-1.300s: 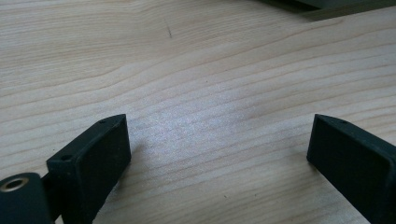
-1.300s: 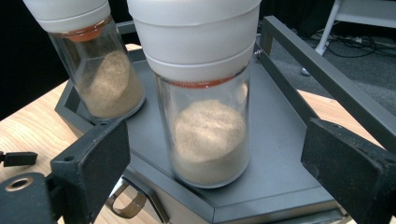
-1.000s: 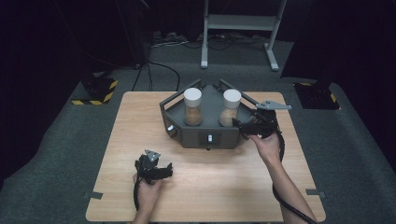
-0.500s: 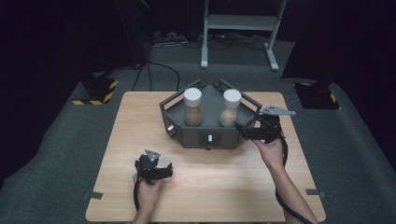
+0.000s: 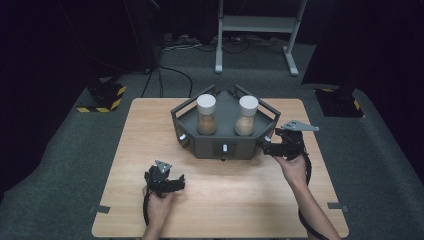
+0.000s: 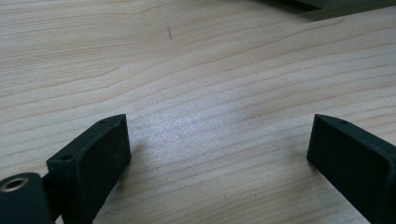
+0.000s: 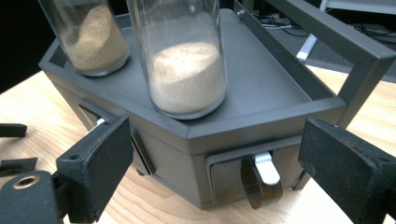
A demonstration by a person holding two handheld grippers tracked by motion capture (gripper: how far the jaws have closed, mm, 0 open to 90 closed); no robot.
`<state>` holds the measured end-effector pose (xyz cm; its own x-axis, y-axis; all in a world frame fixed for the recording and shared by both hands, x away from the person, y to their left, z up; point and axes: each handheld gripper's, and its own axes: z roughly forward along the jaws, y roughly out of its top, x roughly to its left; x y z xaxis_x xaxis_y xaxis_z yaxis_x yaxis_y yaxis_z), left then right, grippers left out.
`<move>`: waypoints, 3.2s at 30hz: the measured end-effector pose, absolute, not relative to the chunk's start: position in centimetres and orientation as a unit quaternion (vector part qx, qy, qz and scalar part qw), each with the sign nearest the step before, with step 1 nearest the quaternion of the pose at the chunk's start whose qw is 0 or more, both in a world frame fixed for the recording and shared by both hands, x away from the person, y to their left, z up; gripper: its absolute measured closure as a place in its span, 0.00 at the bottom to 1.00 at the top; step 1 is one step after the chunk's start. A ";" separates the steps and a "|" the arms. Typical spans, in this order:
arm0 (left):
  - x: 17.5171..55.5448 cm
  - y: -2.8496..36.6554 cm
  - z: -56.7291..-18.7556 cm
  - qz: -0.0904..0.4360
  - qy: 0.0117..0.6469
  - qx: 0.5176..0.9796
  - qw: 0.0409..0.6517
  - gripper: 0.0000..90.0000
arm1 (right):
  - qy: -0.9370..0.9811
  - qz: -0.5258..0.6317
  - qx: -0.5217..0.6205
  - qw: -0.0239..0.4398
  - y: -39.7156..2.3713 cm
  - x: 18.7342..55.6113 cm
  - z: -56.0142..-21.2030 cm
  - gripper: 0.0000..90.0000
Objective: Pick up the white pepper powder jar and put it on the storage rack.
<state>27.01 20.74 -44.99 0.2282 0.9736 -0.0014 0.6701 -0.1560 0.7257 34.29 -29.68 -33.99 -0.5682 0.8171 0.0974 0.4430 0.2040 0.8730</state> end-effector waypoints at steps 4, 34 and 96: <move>27.0 20.7 -45.0 0.245 0.571 0.720 0.310 0.07 | 0.750 0.469 0.422 0.199 -29.7 34.1 -34.3 0.11; 26.8 20.5 -45.0 0.247 0.572 0.718 0.310 0.08 | 0.742 0.463 0.449 0.183 -31.2 32.2 -38.7 0.12; 27.0 20.3 -45.0 0.245 0.577 0.716 0.307 0.06 | 0.786 0.341 0.469 0.214 -27.6 30.0 -44.5 0.15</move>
